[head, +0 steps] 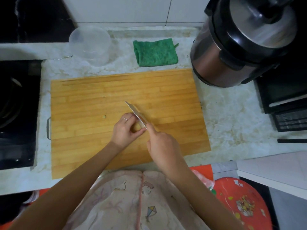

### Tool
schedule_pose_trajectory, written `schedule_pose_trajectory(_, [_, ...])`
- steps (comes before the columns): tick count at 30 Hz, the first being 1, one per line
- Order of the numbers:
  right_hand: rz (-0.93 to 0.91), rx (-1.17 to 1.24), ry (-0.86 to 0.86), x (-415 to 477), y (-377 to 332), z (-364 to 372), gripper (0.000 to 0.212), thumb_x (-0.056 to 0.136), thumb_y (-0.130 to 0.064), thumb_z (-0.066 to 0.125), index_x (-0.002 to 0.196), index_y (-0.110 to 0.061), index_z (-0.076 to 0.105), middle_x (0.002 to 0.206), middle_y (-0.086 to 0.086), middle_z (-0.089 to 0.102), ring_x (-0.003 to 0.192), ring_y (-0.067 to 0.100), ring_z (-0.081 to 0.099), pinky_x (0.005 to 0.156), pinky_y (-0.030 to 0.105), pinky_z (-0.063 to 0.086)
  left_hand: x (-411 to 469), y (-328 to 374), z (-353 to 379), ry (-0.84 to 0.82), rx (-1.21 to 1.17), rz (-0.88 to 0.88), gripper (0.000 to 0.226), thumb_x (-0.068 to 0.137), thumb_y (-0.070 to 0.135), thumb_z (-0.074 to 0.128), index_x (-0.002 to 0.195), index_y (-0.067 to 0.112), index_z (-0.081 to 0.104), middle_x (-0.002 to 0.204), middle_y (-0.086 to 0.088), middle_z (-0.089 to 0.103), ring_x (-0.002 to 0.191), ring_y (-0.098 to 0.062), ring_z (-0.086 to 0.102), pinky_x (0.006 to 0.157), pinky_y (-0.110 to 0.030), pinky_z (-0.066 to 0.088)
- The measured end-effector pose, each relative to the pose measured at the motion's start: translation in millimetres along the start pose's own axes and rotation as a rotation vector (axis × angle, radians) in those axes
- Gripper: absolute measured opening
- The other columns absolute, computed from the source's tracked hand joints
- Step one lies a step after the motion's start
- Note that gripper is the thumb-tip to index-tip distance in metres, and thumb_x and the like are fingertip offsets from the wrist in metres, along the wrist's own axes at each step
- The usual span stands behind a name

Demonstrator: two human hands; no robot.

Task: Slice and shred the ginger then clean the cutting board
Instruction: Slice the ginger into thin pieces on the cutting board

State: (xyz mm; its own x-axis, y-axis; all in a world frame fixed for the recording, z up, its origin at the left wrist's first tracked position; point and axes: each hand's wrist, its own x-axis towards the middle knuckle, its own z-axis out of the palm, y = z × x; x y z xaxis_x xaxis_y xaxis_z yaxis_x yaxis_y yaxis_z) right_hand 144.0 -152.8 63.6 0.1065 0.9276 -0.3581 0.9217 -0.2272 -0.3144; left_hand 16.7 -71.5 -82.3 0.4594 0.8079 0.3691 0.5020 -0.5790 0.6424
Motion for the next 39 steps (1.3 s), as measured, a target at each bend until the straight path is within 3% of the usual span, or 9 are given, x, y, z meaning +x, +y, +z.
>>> schedule_pose_trajectory(3, [0.030, 0.019, 0.015, -1, 0, 0, 0.047, 0.097, -0.015, 0.040, 0.141, -0.024, 0.027, 0.094, 0.010, 0.066, 0.087, 0.031, 0.063, 0.060, 0.032, 0.033, 0, -2, 1, -0.023, 0.011, -0.003, 0.045, 0.090, 0.045, 0.057, 0.084, 0.002, 0.064, 0.091, -0.009, 0.064, 0.090, -0.021, 0.055, 0.074, -0.027, 0.045])
schedule_pose_trajectory(7, [0.036, 0.016, -0.004, -1, -10, 6, 0.059, 0.098, -0.013, 0.039, 0.149, -0.028, 0.013, 0.095, 0.008, 0.066, 0.085, 0.028, 0.065, 0.059, 0.031, 0.034, -1, -4, 1, -0.061, 0.009, -0.026, 0.031, 0.083, 0.035, 0.063, 0.094, 0.006, 0.063, 0.095, -0.009, 0.065, 0.090, -0.024, 0.055, 0.072, -0.031, 0.047])
schedule_pose_trajectory(12, [0.055, 0.108, -0.030, 7, 2, -1, 0.040, 0.099, -0.015, 0.036, 0.139, -0.019, 0.032, 0.099, 0.013, 0.065, 0.092, 0.033, 0.062, 0.062, 0.032, 0.032, 3, 1, -4, -0.052, -0.009, 0.011, 0.052, 0.092, 0.051, 0.053, 0.083, 0.000, 0.062, 0.089, -0.010, 0.063, 0.092, -0.020, 0.054, 0.080, -0.023, 0.043])
schedule_pose_trajectory(17, [0.018, 0.079, -0.041, 5, 7, -6, 0.039, 0.098, -0.014, 0.038, 0.137, -0.020, 0.034, 0.095, 0.013, 0.062, 0.089, 0.033, 0.060, 0.061, 0.031, 0.028, 4, 0, -3, -0.044, -0.021, 0.022, 0.051, 0.088, 0.051, 0.057, 0.084, 0.000, 0.061, 0.091, -0.012, 0.065, 0.096, -0.019, 0.055, 0.085, -0.016, 0.038])
schedule_pose_trajectory(22, [0.020, 0.119, -0.080, 10, 22, -7, 0.039, 0.096, -0.018, 0.041, 0.134, -0.019, 0.035, 0.085, 0.013, 0.057, 0.086, 0.034, 0.059, 0.060, 0.031, 0.029, 2, -6, -1, -0.066, -0.031, -0.005, 0.053, 0.083, 0.053, 0.063, 0.086, 0.000, 0.064, 0.095, -0.012, 0.066, 0.099, -0.021, 0.059, 0.086, -0.025, 0.045])
schedule_pose_trajectory(33, [-0.014, 0.105, -0.068, 10, 23, 6, 0.045, 0.095, -0.018, 0.042, 0.139, -0.019, 0.032, 0.094, 0.016, 0.062, 0.088, 0.034, 0.059, 0.061, 0.032, 0.031, 2, -8, 0, -0.069, -0.046, -0.007, 0.052, 0.082, 0.053, 0.063, 0.086, 0.001, 0.063, 0.094, -0.011, 0.066, 0.098, -0.022, 0.063, 0.085, -0.026, 0.047])
schedule_pose_trajectory(39, [-0.019, 0.107, -0.066, 14, 29, 7, 0.035, 0.093, -0.015, 0.042, 0.128, -0.016, 0.038, 0.075, 0.010, 0.052, 0.071, 0.033, 0.053, 0.057, 0.033, 0.030, 1, -6, -1, -0.068, -0.024, -0.020, 0.055, 0.081, 0.056, 0.062, 0.087, 0.002, 0.064, 0.095, -0.008, 0.066, 0.096, -0.023, 0.065, 0.081, -0.029, 0.050])
